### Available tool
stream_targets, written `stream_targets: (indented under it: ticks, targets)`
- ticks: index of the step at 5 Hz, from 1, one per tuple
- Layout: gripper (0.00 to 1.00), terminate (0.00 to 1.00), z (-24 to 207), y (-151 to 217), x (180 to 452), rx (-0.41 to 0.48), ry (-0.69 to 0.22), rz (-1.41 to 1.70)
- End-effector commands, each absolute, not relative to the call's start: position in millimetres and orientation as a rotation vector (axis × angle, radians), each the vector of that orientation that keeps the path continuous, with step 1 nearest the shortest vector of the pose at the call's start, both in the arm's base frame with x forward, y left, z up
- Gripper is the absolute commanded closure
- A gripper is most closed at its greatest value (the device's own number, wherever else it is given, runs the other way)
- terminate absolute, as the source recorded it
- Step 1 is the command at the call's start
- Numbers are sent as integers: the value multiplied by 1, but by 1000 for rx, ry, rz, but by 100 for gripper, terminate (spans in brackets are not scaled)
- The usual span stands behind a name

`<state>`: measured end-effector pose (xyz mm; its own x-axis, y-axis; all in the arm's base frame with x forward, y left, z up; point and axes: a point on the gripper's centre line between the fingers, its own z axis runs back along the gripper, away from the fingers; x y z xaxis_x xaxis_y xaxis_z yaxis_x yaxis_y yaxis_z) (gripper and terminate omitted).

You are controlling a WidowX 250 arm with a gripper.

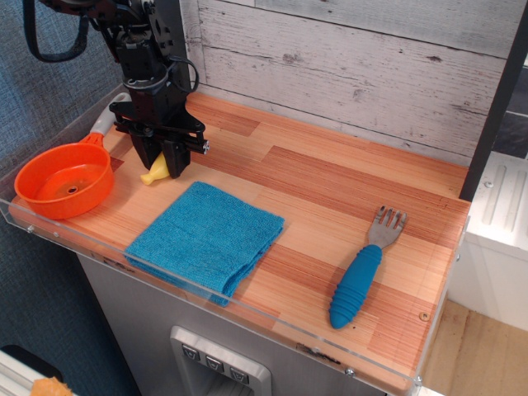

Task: Move the banana and place it behind the fork

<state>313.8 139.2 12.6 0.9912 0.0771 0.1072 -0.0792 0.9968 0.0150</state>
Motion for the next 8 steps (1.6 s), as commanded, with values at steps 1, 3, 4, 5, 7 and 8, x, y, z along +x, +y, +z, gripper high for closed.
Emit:
stream_targets:
  ticks: [1,3,4,5,7,8]
  targets:
    - [100,0,58,115,322,46,-190,-34]
    - [100,0,98,64,341,-25,-282,34]
    - [100,0,98,33,355,-59,-281,216]
    - [100,0,96,17,364,-67,-277,471]
    - [100,0,81,-20,394,-109,-322,675]
    - [100,0,74,-31,404,-115,-312,781]
